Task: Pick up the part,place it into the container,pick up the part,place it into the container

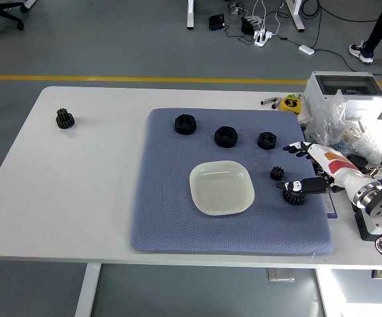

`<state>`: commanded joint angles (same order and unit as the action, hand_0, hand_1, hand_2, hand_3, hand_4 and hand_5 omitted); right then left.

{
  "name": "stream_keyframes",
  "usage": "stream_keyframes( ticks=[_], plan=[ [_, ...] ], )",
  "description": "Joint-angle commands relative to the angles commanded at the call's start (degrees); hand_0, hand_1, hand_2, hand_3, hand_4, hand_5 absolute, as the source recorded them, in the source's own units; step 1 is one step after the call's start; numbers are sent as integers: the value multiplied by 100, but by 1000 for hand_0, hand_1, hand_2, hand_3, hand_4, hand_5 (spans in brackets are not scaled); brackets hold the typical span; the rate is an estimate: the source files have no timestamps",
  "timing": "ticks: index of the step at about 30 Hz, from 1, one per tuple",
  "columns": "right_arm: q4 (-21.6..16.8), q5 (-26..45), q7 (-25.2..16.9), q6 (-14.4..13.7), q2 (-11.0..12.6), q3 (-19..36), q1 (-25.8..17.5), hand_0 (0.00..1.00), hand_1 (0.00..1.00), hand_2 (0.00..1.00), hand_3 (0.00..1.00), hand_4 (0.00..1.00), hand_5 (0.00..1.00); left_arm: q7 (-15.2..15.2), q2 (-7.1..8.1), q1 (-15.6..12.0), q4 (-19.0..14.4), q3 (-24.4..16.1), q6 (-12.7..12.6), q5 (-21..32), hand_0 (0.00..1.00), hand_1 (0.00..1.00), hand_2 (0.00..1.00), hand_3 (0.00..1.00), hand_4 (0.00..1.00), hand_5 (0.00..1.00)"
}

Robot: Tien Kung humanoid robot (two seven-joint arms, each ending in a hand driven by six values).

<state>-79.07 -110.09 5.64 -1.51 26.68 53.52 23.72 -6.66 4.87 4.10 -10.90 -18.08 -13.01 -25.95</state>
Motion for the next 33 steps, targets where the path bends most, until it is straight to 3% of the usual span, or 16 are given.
stream_keyframes(
  ticks=[10,33],
  plan=[
    [138,-1912,6,246,107,-406,256,647,667,682,691,998,372,27,2,22,-1,79,-9,109,734,743,799,656,721,629],
    [813,-1381,-89,149,-49,-1022,585,600,645,682,695,998,366,27,-9,53,-4,97,-16,117,732,737,796,652,719,624]
  ],
)
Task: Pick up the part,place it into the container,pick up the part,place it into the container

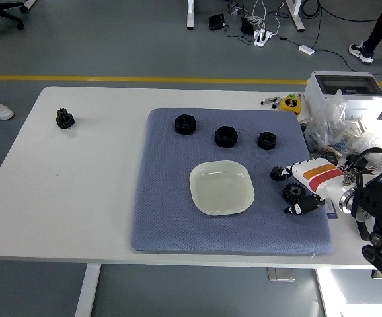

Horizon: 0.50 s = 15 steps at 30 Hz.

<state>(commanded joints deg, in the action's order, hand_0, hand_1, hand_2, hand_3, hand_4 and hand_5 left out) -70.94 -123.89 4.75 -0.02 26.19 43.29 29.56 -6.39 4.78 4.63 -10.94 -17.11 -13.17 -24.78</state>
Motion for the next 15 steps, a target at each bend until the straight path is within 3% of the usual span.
stream_keyframes(
  ticks=[2,3,8,9,14,15],
  plan=[
    [59,78,-2,-9,-6,-39,37,600,645,682,695,998,366,-2,1,3,-1,-2,1,-7,732,737,796,652,719,624],
    [85,122,-2,-21,-9,-57,53,534,617,638,629,948,340,-3,1,2,-1,-3,2,-9,732,737,795,652,720,624],
    [286,441,0,-50,-39,-149,162,534,617,638,629,948,340,-15,4,1,-5,-17,8,-40,732,737,795,652,720,624],
    [330,489,2,-35,-43,-169,185,502,584,581,563,821,312,-17,6,0,-6,-17,9,-44,732,736,795,651,720,623],
    [462,652,-6,38,-33,-209,233,502,584,581,563,821,312,-24,9,-1,-6,-23,8,-54,732,736,795,651,720,623],
    [476,664,-5,44,-30,-210,235,464,541,553,533,780,316,-22,10,-1,-6,-19,8,-48,732,736,794,650,720,622]
  ],
)
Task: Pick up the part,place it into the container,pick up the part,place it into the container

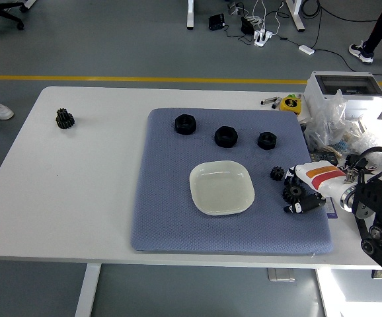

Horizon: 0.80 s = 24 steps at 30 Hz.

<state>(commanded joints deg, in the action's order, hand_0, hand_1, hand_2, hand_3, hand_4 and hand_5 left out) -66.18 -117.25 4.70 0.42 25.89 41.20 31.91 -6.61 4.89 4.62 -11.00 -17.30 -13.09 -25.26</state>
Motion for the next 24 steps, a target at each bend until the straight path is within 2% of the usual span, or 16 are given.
stream_keyframes(
  ticks=[11,12,17,18,23,24],
  plan=[
    [193,204,-17,40,-14,-50,37,424,503,526,510,738,305,-23,-2,-4,-2,-39,3,-67,732,736,794,649,720,622],
    [191,210,-19,40,-10,-48,33,378,460,497,495,705,299,-25,-3,-5,-2,-44,3,-72,732,736,794,651,720,621],
    [85,290,-54,5,29,-24,-12,378,460,497,495,705,299,-36,-4,-22,-2,-64,3,-97,732,736,794,651,720,621],
    [54,305,-59,-4,37,-22,-17,313,432,476,485,672,300,-39,-4,-25,-1,-72,3,-109,732,736,793,650,720,621],
    [-126,389,-78,-49,75,-26,-25,313,432,476,485,672,300,-54,3,-39,-2,-95,7,-148,732,736,793,650,720,621],
    [-172,401,-78,-52,82,-27,-25,260,417,464,479,651,302,-60,4,-41,-1,-106,7,-165,732,736,793,649,720,621]
  ],
)
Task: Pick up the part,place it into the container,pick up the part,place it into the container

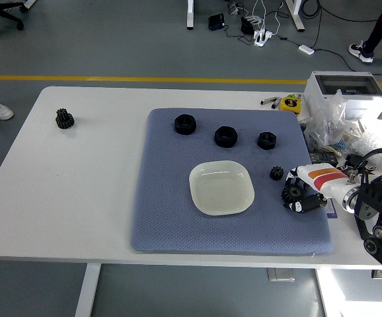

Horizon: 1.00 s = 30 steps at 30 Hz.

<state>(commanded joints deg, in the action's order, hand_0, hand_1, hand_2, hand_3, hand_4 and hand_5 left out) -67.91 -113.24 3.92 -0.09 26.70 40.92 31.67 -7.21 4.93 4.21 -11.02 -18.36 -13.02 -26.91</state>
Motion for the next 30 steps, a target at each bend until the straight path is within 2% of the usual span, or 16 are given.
stream_keyframes(
  ticks=[7,11,16,19,23,24,30],
  plan=[
    [-357,-99,41,2,26,34,4,244,412,457,478,638,285,-19,3,-16,4,-47,-3,-64,732,735,792,648,718,620],
    [-754,-376,140,59,41,92,44,244,412,457,478,638,285,-27,8,-29,3,-61,-2,-86,732,735,792,648,718,620],
    [-1331,-555,231,196,46,-90,284,242,402,450,480,643,275,-45,18,-39,-3,-69,0,-124,732,734,792,648,718,620],
    [-1547,-577,260,252,-3,-274,503,240,399,445,482,641,269,-57,28,-30,-9,-59,-6,-140,732,733,791,647,716,618],
    [-1482,-463,219,143,-195,-613,879,240,399,445,482,641,269,-56,43,-14,-16,-10,-16,-100,732,733,791,647,716,618],
    [-1408,-432,205,80,-259,-712,971,271,407,453,485,642,271,-53,46,-11,-17,6,-20,-78,732,731,791,645,719,623],
    [-897,-289,189,-226,-658,-1266,1340,271,407,453,485,642,271,-60,53,3,-24,40,-48,-22,732,731,791,645,719,623]
  ],
)
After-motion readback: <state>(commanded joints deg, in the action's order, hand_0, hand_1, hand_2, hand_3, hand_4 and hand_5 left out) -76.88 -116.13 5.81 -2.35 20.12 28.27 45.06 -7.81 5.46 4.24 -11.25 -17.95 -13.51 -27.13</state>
